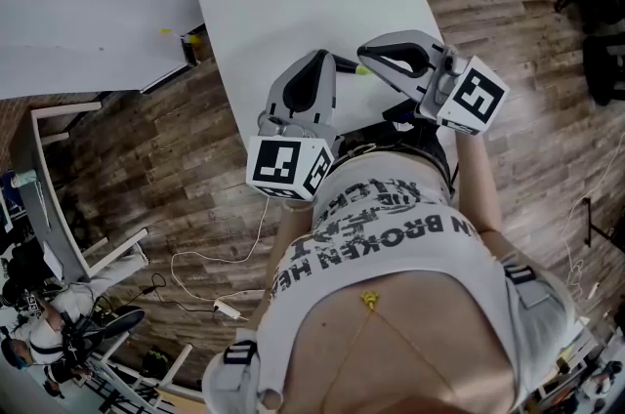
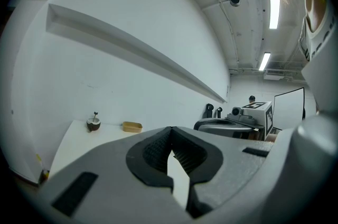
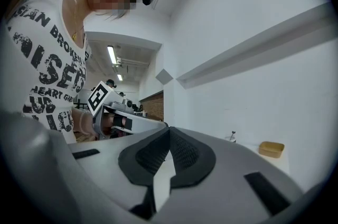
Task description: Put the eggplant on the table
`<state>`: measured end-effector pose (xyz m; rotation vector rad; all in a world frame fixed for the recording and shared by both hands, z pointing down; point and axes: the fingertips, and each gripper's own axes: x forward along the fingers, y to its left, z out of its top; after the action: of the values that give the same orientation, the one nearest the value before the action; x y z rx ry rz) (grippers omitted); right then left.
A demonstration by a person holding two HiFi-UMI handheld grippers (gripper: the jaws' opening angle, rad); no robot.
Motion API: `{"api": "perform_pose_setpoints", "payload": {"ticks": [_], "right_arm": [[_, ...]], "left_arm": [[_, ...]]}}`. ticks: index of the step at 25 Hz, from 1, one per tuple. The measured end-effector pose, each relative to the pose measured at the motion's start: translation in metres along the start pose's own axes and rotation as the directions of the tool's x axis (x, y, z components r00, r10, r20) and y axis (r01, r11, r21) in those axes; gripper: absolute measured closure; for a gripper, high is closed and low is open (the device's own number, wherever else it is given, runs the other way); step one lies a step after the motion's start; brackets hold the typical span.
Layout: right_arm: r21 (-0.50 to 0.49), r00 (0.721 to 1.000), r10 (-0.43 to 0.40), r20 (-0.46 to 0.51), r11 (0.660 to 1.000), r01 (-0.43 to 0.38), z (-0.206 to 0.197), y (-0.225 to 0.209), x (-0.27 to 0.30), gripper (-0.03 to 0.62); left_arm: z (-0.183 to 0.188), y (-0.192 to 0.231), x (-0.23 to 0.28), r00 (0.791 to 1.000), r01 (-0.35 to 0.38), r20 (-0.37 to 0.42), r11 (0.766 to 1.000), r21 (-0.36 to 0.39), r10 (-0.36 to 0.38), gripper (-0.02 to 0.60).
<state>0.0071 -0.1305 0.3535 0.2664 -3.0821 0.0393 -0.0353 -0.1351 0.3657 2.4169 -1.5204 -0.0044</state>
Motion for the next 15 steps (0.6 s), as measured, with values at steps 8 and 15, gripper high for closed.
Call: {"api": "perform_pose_setpoints", "payload": {"ticks": [8,15], "right_arm": [[0.002,1.000,-0.013,-0.013,1.000,0.013,-0.0019,-0.0026,-0.0005,0.586],[0.004,1.000,-0.015,-0.019,1.000,0.015,-0.0028,-0.0035,-0.0006,0.586]], "left_arm": [[-0.0023,-0.0005,0.0001,1.000,0.001,-0.006,1.000,-0.004,-0.001,0.575],[-0.0036,-0.0018,0.0009,1.000,0.007,-0.012,1.000,-0.006,-0.007,0.575]]}}
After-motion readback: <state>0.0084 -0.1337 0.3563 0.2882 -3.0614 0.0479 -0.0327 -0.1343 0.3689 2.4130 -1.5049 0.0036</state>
